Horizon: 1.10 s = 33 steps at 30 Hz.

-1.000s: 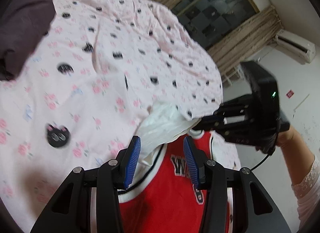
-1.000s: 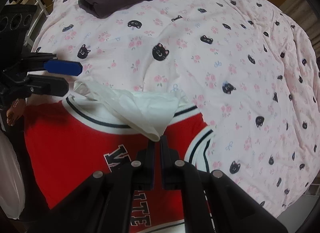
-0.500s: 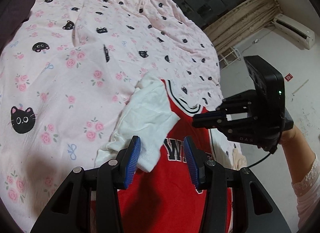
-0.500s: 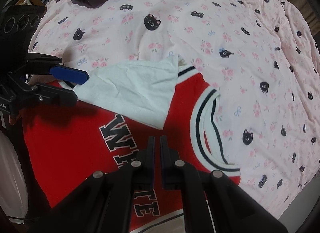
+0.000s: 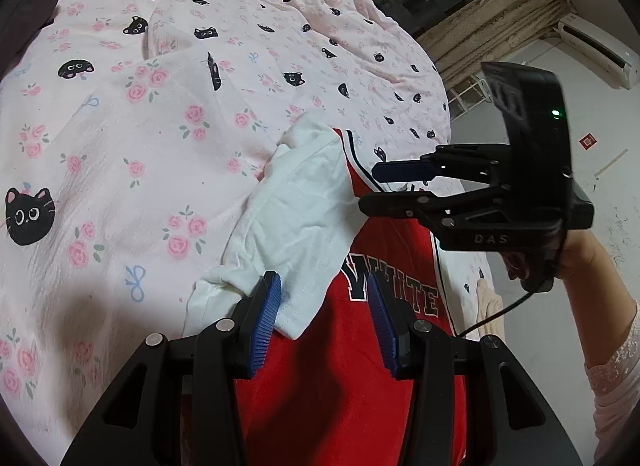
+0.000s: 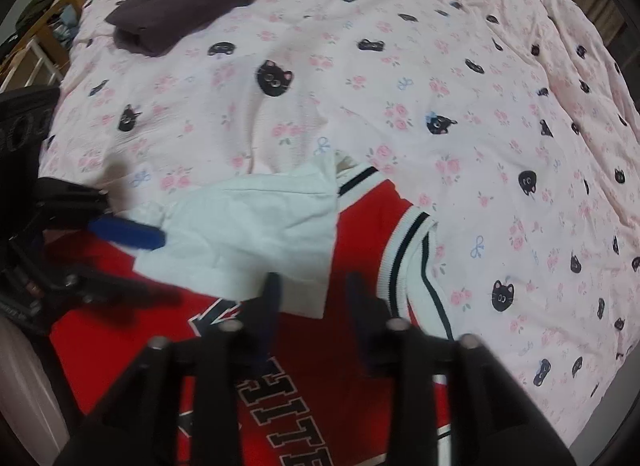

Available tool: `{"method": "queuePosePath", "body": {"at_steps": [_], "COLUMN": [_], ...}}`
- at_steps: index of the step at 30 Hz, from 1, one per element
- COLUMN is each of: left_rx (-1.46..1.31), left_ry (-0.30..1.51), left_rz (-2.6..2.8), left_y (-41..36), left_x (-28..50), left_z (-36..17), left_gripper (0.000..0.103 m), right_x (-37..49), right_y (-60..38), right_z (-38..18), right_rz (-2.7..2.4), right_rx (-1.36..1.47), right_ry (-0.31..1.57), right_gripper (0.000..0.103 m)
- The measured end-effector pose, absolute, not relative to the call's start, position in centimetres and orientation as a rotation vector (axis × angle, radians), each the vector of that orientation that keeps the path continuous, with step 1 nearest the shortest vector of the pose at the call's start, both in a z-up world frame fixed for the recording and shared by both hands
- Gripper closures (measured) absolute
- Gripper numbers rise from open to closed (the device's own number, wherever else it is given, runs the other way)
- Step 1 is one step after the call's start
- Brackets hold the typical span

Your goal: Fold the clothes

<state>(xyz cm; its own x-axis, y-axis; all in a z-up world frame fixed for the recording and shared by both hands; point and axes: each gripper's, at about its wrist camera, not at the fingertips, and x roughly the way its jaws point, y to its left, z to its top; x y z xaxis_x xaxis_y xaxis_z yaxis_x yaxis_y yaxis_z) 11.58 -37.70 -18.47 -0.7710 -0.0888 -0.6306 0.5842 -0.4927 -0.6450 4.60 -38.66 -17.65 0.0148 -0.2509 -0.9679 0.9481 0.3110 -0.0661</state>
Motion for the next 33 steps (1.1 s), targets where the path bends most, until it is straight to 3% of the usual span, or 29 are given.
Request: {"method": "queuePosePath", "body": {"at_steps": [10, 12, 16, 18, 21, 33], "left_rx": [0.762, 0.766, 0.768, 0.763, 0.753, 0.642], "left_ry": [1.272, 1.267, 1.262, 1.265, 1.27, 1.24], "left_rz": [-2.284, -2.284, -2.283, -2.284, -2.295, -2.287], "left_y": [-37.8, -37.8, -37.8, -37.8, -37.7, -38.2], "left_x": [11.2, 11.2, 11.1, 11.2, 11.3, 13.1], "left_z": [-18.5, -18.5, -18.5, -18.5, -18.2, -16.7], "left_gripper": [0.063, 0.063, 0.063, 0.063, 0.063, 0.063], "right_x": [3.6, 3.8, 3.9, 4.0, 4.1, 3.6], "right_y": [-38.7, -38.8, -38.9, -38.8, -38.6, -37.5], "right_z": [-19.7, -20.5, -20.9, -20.7, -20.4, -19.1], "right_rz": [-1.045, -1.029, -1.023, -1.016, -1.005, -1.009], "right_rx": [0.915, 0.934, 0.956, 0.953, 0.949, 0.953], "right_ry": [1.138, 1.162, 1.168, 1.171, 1.182, 1.182], "right_gripper": [0.063, 0.076, 0.08, 0.091, 0.097, 0.098]}}
